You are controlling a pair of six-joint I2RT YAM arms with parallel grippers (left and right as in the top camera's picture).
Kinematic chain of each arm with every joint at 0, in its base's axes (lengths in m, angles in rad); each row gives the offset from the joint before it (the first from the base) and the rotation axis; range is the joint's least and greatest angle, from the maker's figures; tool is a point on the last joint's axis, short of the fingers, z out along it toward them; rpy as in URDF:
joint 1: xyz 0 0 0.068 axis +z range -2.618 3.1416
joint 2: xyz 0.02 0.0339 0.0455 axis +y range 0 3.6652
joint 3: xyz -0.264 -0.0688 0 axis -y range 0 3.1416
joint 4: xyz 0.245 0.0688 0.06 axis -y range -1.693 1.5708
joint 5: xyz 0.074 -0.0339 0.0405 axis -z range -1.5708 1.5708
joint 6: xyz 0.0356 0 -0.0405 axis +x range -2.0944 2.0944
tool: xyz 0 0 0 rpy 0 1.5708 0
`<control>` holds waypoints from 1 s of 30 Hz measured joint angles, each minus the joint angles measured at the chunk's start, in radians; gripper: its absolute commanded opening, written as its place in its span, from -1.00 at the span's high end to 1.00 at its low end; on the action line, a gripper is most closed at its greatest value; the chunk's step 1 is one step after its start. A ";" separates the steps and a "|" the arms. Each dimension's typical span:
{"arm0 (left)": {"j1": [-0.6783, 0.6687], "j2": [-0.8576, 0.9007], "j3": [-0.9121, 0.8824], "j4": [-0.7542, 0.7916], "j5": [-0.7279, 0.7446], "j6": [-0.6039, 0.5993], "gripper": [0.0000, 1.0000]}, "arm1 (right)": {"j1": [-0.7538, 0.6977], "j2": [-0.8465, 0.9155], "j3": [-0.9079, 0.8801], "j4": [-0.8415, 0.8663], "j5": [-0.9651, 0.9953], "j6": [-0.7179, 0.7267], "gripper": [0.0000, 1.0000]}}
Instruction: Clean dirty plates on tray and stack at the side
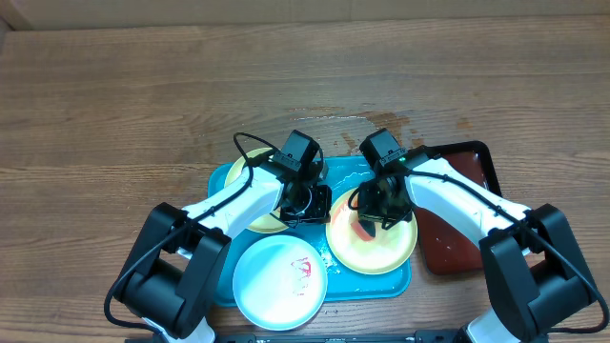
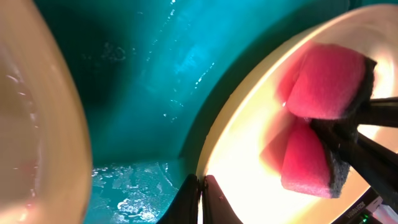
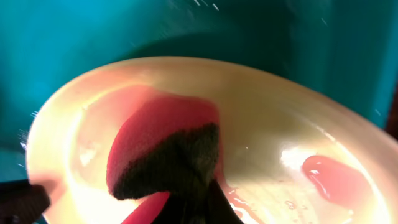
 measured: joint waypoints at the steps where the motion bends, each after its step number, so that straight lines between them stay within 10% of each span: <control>1: -0.001 0.000 0.000 0.000 0.003 0.000 0.91 | 0.000 0.000 0.001 -0.011 0.003 -0.001 0.92; 12: -0.004 0.000 0.005 0.003 -0.021 -0.015 0.91 | -0.003 -0.001 0.003 -0.082 -0.003 -0.040 0.92; 17: -0.001 0.000 0.005 -0.002 -0.035 -0.019 0.24 | -0.013 -0.001 0.000 -0.041 -0.028 -0.064 0.56; 30: 0.001 0.000 0.005 0.000 -0.035 -0.022 -0.20 | -0.013 0.012 0.014 0.059 -0.097 -0.095 0.75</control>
